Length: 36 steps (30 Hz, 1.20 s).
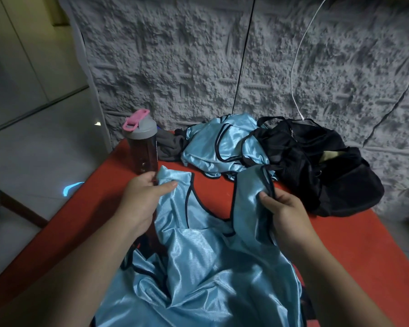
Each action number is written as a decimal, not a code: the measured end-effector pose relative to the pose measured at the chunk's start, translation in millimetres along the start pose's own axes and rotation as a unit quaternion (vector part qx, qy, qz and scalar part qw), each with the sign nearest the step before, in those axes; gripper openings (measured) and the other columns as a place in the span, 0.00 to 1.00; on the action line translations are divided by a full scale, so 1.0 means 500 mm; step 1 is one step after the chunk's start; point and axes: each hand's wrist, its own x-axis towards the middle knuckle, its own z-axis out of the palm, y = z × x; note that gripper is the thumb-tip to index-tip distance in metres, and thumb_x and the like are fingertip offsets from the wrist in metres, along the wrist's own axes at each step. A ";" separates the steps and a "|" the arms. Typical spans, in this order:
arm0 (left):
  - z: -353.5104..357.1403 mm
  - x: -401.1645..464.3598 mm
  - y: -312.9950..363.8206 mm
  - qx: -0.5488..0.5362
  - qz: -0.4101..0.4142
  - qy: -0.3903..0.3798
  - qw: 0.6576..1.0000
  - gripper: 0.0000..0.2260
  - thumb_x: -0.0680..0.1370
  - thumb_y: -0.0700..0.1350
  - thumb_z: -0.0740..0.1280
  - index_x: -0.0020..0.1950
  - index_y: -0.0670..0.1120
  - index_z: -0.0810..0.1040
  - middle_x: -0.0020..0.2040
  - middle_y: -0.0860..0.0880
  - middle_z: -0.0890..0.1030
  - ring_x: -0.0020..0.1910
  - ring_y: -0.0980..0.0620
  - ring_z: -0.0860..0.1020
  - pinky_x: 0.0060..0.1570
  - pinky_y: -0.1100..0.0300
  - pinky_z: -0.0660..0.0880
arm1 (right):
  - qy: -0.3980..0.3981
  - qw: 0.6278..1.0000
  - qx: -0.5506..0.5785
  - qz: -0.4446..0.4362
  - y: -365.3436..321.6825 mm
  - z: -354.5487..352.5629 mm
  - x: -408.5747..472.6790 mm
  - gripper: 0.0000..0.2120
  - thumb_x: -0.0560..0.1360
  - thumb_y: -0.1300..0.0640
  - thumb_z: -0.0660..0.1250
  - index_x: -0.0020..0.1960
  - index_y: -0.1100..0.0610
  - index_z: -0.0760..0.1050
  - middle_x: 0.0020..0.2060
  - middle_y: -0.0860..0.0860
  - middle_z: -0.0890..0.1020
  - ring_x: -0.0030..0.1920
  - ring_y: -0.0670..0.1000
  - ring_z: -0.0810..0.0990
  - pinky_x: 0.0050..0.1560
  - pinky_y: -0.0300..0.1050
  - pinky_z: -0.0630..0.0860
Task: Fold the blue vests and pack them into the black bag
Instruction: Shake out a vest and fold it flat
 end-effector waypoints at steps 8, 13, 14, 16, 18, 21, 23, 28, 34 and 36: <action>0.014 -0.016 0.024 0.076 0.129 0.005 0.989 0.17 0.73 0.32 0.75 0.56 0.50 0.83 0.45 0.44 0.87 0.48 0.41 0.85 0.52 0.47 0.81 | -0.031 0.999 -0.032 -0.027 -0.014 0.016 -0.016 0.08 0.79 0.59 0.68 0.48 0.65 0.79 0.39 0.61 0.80 0.40 0.58 0.77 0.47 0.57 0.74; 0.024 -0.024 0.026 0.148 0.151 0.020 0.977 0.08 0.69 0.45 0.80 0.42 0.45 0.84 0.40 0.40 0.85 0.39 0.41 0.83 0.43 0.43 0.80 | -0.043 0.997 -0.051 -0.031 -0.020 0.043 -0.030 0.06 0.80 0.64 0.67 0.45 0.62 0.81 0.39 0.62 0.81 0.39 0.58 0.77 0.44 0.57 0.76; 0.028 -0.029 0.026 0.159 0.145 0.012 0.977 0.12 0.66 0.50 0.80 0.41 0.45 0.84 0.39 0.39 0.84 0.37 0.40 0.83 0.40 0.41 0.80 | -0.044 0.997 -0.048 -0.030 -0.020 0.048 -0.032 0.06 0.80 0.63 0.68 0.45 0.61 0.81 0.38 0.62 0.81 0.39 0.58 0.77 0.44 0.57 0.75; 0.040 -0.041 0.021 0.173 0.131 -0.012 0.976 0.18 0.64 0.57 0.79 0.39 0.44 0.83 0.37 0.36 0.83 0.33 0.47 0.77 0.33 0.44 0.76 | -0.047 0.997 -0.049 -0.027 -0.022 0.057 -0.036 0.04 0.78 0.61 0.70 0.46 0.60 0.82 0.39 0.62 0.82 0.39 0.58 0.77 0.44 0.57 0.75; 0.058 -0.059 0.021 0.166 0.119 -0.042 0.978 0.17 0.68 0.55 0.80 0.39 0.42 0.82 0.36 0.35 0.81 0.33 0.50 0.74 0.33 0.50 0.72 | -0.053 0.997 -0.044 -0.030 -0.024 0.066 -0.041 0.04 0.77 0.60 0.73 0.48 0.60 0.83 0.40 0.60 0.84 0.39 0.57 0.79 0.44 0.55 0.76; 0.079 -0.078 0.021 0.157 0.109 -0.073 0.979 0.12 0.70 0.51 0.80 0.40 0.43 0.84 0.38 0.38 0.84 0.35 0.49 0.78 0.36 0.46 0.76 | -0.092 0.995 -0.028 -0.001 -0.030 0.079 -0.055 0.08 0.74 0.59 0.75 0.51 0.61 0.84 0.46 0.62 0.86 0.43 0.59 0.84 0.48 0.57 0.81; 0.087 -0.085 0.021 0.149 0.110 -0.079 0.980 0.10 0.71 0.48 0.80 0.40 0.44 0.84 0.38 0.41 0.85 0.35 0.50 0.78 0.38 0.48 0.76 | -0.118 0.992 -0.045 0.015 -0.033 0.086 -0.064 0.11 0.72 0.58 0.77 0.51 0.62 0.85 0.47 0.64 0.86 0.44 0.60 0.85 0.48 0.56 0.82; 0.090 -0.090 0.027 0.139 0.102 -0.114 0.978 0.17 0.65 0.52 0.82 0.41 0.41 0.82 0.37 0.40 0.84 0.35 0.50 0.78 0.37 0.43 0.77 | -0.087 0.995 -0.052 0.006 -0.031 0.097 -0.067 0.05 0.74 0.65 0.75 0.46 0.68 0.83 0.36 0.59 0.84 0.33 0.53 0.80 0.32 0.40 0.75; 0.061 -0.069 0.037 0.126 0.096 -0.152 0.976 0.19 0.63 0.45 0.80 0.48 0.38 0.79 0.43 0.42 0.85 0.41 0.46 0.81 0.42 0.55 0.78 | -0.038 0.999 0.005 -0.009 -0.045 0.086 -0.055 0.04 0.74 0.68 0.72 0.47 0.63 0.85 0.44 0.62 0.87 0.42 0.58 0.85 0.44 0.47 0.81; 0.060 -0.070 0.038 0.136 0.095 -0.175 0.971 0.19 0.67 0.39 0.79 0.56 0.43 0.82 0.48 0.46 0.87 0.48 0.48 0.85 0.52 0.53 0.81 | -0.040 0.999 0.003 -0.004 -0.047 0.088 -0.057 0.04 0.74 0.67 0.72 0.48 0.64 0.85 0.45 0.62 0.87 0.45 0.61 0.86 0.48 0.51 0.81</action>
